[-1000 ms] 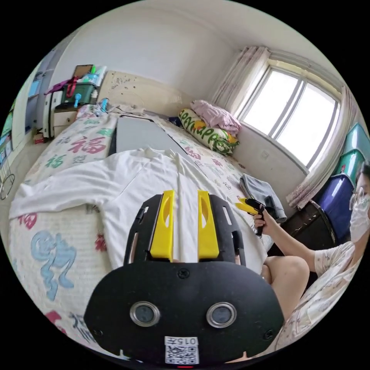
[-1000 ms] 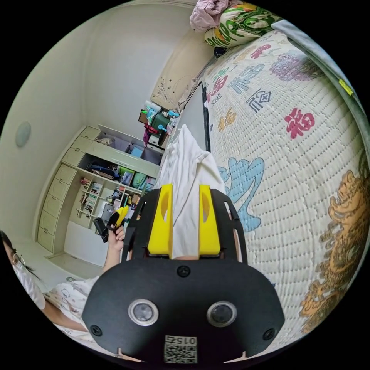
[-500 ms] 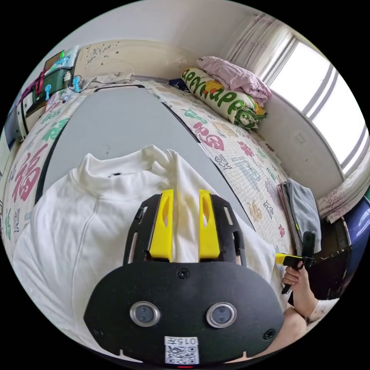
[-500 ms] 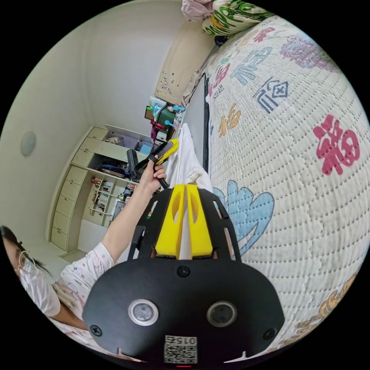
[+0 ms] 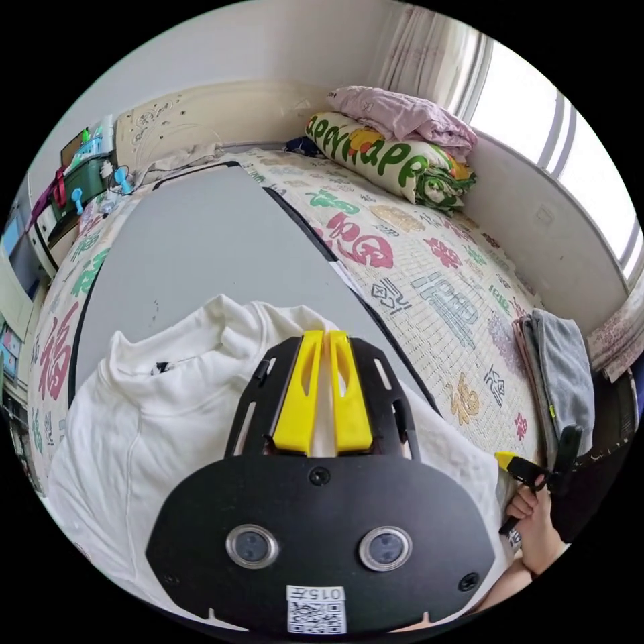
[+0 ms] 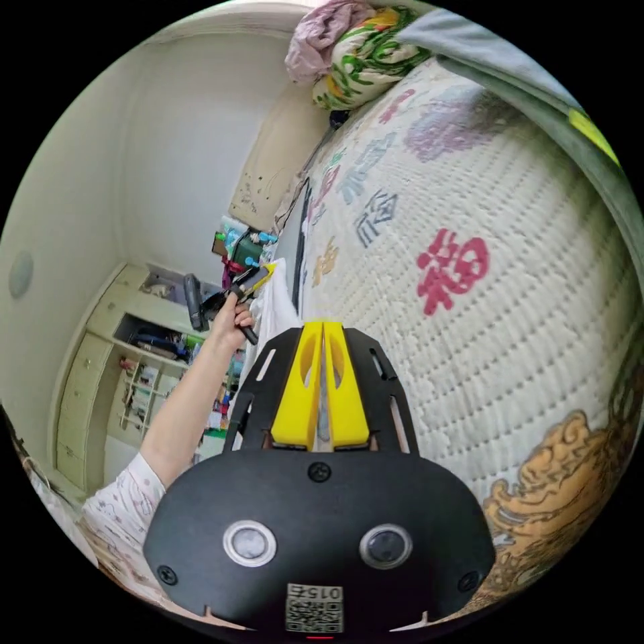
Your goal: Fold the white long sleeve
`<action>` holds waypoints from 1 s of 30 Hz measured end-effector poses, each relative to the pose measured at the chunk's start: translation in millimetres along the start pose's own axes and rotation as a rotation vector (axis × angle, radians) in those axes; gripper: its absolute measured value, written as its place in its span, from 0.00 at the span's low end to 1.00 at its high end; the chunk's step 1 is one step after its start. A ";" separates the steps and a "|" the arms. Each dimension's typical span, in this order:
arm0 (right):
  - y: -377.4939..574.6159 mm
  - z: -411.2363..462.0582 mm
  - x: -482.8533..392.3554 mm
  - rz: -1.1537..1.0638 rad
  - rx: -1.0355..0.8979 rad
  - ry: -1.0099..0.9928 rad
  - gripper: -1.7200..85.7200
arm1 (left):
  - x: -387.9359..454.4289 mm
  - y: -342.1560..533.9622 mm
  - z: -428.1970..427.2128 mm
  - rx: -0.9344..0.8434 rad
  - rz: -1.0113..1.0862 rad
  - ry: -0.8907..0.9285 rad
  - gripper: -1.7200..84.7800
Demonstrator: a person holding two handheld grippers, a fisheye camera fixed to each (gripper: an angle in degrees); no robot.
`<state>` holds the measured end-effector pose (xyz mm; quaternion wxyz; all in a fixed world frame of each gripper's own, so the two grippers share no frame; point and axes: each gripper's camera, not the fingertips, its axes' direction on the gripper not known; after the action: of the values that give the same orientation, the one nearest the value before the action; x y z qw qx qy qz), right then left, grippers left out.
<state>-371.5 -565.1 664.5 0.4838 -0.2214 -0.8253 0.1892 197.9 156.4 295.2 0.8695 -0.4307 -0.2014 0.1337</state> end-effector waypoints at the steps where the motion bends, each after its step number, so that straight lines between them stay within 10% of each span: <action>1: 8.7 -15.4 41.3 0.060 0.063 -0.066 0.01 | -4.4 -1.3 -20.4 0.023 -0.012 -0.007 0.04; 13: 208.3 -64.6 168.5 -0.670 -0.036 0.029 0.02 | -90.6 247.0 -346.6 0.072 0.022 0.193 0.08; 20: 396.1 -27.7 158.9 -1.151 -0.541 -0.204 0.02 | -111.6 431.9 -475.8 0.005 -0.207 0.202 0.11; 30: 612.2 71.1 257.9 -1.343 -0.936 0.013 0.01 | -110.6 404.1 -543.5 -0.020 -0.151 0.267 0.09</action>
<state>-434.4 77.8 493.8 0.3562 0.1401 -0.7727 -0.5064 329.3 -26.6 -353.0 0.8919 -0.4368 -0.1170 0.0075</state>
